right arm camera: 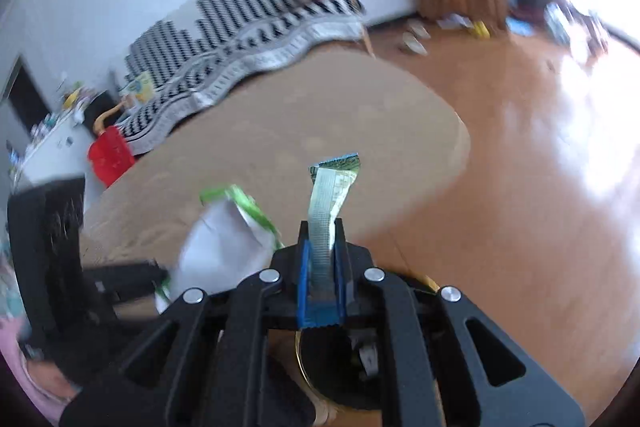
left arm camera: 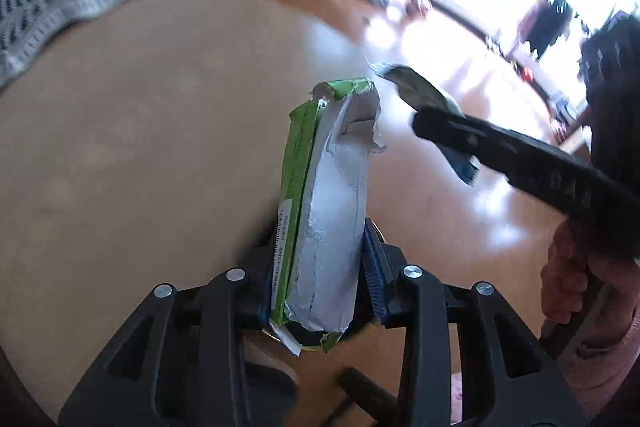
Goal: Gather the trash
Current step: 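Carry the packet and snack bag to the black bin and open both tools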
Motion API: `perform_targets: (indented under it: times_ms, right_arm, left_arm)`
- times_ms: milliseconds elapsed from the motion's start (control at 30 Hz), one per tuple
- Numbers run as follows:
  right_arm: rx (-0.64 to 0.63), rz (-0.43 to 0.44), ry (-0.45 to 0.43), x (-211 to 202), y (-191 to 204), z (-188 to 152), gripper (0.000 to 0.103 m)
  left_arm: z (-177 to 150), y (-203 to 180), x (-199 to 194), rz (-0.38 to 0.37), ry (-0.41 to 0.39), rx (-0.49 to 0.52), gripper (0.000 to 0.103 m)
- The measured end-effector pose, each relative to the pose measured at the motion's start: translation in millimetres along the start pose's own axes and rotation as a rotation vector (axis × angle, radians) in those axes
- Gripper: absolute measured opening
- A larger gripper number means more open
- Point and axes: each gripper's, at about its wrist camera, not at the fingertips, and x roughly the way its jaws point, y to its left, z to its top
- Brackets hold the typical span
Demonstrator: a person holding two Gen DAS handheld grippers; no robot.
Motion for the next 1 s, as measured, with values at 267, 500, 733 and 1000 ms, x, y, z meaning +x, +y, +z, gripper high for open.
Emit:
perform_targets:
  times_ms: [267,500,733,1000]
  right_arm:
    - [0.169,-0.021,0.217,56.0,-70.7,-77.0,0.011]
    - [0.212,-0.004,0.279,79.3,-75.8,-90.1,0.011]
    - [0.207,-0.006,0.293,86.3,-69.1,-82.2,0.011]
    - [0.208,-0.008,0.296,89.2,-69.3,-78.2,0.011]
  left_arm:
    - [-52.7,-18.9,92.8,0.062,0.142,0.033,0.036]
    - [-63.7,-5.0,111.0,0.091,0.192,0.068,0.036]
    - [-60.5,0.7,114.0,0.05,0.194,0.04,0.036]
    - [-61.4,-1.3,110.4,0.045,0.196,0.039,0.037]
